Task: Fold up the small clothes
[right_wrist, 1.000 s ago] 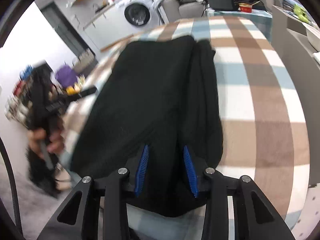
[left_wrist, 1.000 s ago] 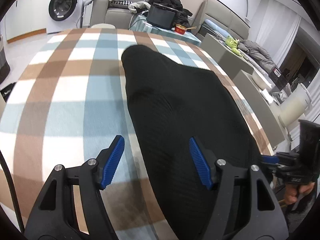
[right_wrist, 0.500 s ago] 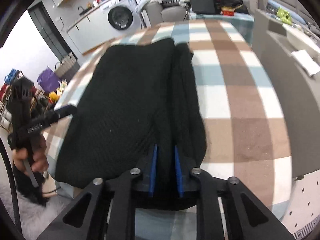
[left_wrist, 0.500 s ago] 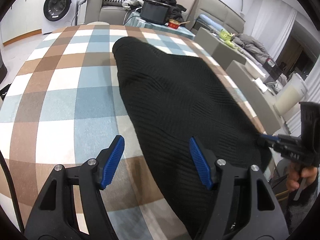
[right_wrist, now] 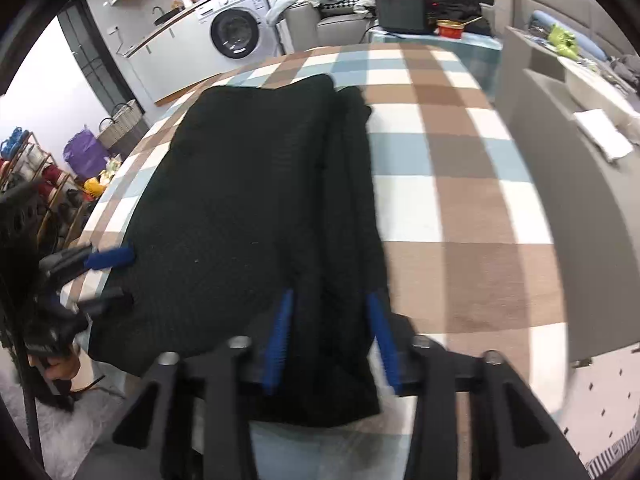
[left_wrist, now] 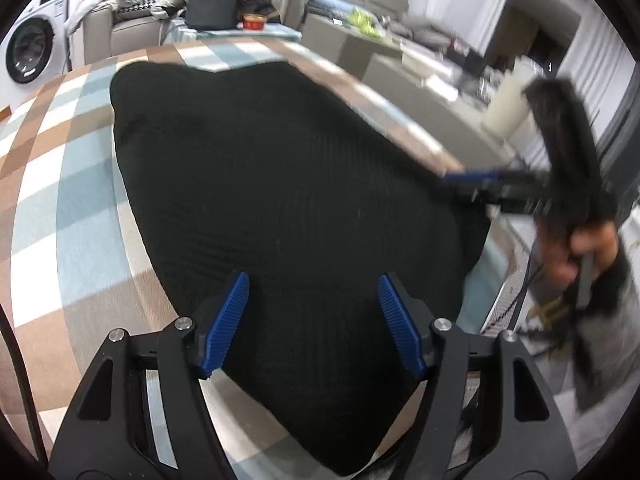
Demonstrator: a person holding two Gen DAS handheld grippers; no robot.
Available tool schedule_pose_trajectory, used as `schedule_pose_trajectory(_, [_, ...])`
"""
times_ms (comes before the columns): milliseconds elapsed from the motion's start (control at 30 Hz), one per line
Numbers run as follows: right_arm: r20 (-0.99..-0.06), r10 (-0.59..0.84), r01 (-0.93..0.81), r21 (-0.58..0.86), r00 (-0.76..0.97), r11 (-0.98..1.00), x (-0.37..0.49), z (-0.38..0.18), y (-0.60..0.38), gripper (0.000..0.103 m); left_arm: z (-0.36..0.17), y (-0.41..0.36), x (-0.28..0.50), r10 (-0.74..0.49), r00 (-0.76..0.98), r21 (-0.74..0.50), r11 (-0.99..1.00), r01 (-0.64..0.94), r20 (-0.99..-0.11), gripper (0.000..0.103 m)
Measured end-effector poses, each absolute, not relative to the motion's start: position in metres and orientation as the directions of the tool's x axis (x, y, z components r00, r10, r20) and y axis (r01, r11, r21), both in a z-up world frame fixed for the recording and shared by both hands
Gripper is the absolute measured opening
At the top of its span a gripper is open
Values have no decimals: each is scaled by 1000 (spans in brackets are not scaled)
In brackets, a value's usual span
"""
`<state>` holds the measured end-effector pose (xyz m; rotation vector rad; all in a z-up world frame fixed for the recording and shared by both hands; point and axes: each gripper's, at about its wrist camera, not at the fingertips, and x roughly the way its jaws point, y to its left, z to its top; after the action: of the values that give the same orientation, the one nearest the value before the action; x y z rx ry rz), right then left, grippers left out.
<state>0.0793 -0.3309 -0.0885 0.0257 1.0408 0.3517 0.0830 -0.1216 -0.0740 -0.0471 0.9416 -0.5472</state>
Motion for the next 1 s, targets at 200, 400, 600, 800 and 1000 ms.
schedule_pose_trajectory(200, [-825, 350, -254, 259, 444, 932, 84, -95, -335, 47, -76, -118, 72, -447, 439, -243, 862, 445, -780, 65])
schedule_pose_trajectory(400, [-841, 352, -266, 258, 412, 929, 88, -105, -328, 58, -76, -87, 81, -476, 430, -348, 872, 344, -768, 65])
schedule_pose_trajectory(600, [-830, 382, -291, 280, 406, 915, 86, -105, -312, 34, -80, -85, 97, -432, 461, -323, 898, 298, -775, 59])
schedule_pose_trajectory(800, [-804, 413, -251, 333, 429, 909, 99, -110, -294, 34, -82, -67, 128, -355, 516, -272, 934, 231, -779, 59])
schedule_pose_trajectory(1000, [-786, 405, -236, 331, 467, 914, 133, -113, -254, 34, -83, -28, 172, -278, 563, -228, 960, 159, -778, 59])
